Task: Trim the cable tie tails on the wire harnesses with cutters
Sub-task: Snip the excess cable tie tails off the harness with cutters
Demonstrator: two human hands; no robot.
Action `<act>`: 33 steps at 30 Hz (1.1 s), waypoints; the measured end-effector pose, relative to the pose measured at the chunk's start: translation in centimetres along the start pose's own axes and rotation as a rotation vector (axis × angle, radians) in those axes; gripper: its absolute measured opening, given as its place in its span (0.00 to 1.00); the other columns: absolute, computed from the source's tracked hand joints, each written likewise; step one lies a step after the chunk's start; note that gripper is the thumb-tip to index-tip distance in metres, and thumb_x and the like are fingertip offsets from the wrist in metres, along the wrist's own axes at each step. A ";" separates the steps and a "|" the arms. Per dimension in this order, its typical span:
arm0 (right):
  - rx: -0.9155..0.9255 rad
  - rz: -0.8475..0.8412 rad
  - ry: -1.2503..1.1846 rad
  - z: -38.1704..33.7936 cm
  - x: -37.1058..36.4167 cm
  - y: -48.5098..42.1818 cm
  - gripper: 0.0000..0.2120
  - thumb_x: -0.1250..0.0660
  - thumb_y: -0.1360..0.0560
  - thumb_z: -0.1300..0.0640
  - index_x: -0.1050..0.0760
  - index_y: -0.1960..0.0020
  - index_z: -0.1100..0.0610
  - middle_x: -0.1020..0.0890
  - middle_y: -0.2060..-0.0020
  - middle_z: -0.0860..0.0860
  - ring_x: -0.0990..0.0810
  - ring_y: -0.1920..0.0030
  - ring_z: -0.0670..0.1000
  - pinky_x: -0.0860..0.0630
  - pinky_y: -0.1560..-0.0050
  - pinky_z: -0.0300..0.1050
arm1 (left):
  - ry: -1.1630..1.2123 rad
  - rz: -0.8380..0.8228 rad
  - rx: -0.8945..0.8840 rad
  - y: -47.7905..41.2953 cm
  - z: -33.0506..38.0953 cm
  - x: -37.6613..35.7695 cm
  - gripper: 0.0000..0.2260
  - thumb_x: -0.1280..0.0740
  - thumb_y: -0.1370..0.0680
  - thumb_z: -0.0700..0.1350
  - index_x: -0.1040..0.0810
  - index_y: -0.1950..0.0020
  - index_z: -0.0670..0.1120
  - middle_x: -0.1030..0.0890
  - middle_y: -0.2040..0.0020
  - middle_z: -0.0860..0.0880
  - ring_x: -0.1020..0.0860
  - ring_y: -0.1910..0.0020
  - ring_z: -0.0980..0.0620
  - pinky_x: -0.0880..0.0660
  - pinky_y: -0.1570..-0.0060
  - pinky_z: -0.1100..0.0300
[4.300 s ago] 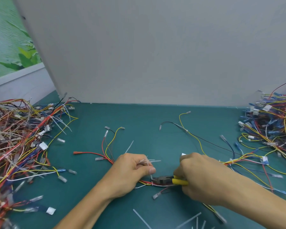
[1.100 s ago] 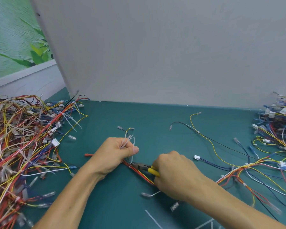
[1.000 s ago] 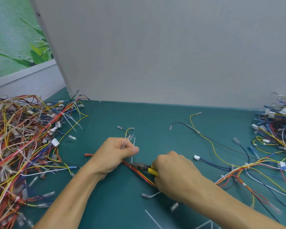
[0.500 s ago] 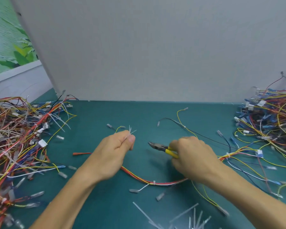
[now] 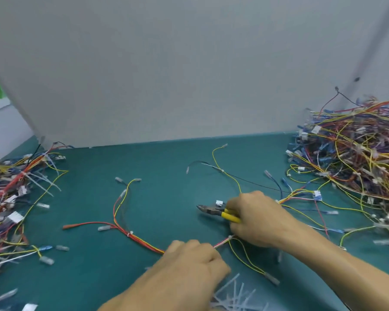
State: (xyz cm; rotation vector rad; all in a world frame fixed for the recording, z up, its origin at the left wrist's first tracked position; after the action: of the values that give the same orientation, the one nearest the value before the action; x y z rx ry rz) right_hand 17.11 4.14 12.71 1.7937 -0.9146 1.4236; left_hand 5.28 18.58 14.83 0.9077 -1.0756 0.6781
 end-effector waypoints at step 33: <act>0.062 0.013 0.006 0.1 -0.9 0.5 0.08 0.39 0.27 0.52 0.26 0.49 0.51 0.27 0.54 0.51 0.24 0.50 0.58 0.36 0.60 0.46 | 0.329 0.550 -0.003 -15.4 -12.2 5.1 0.06 0.38 0.19 0.45 0.22 0.47 0.47 0.21 0.63 0.56 0.25 0.66 0.65 0.29 0.54 0.64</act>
State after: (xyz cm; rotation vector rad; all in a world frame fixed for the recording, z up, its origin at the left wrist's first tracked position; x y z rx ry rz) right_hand 16.59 3.88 11.89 1.8306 -0.8893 1.4797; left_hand 25.21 22.08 12.89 0.4654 -1.0281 1.2338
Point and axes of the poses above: each hand's wrist, its own y-axis away from the middle knuckle, its own x-axis out of the back of the hand, z = x × y, the point moved 1 cm from there along -y, towards the middle knuckle
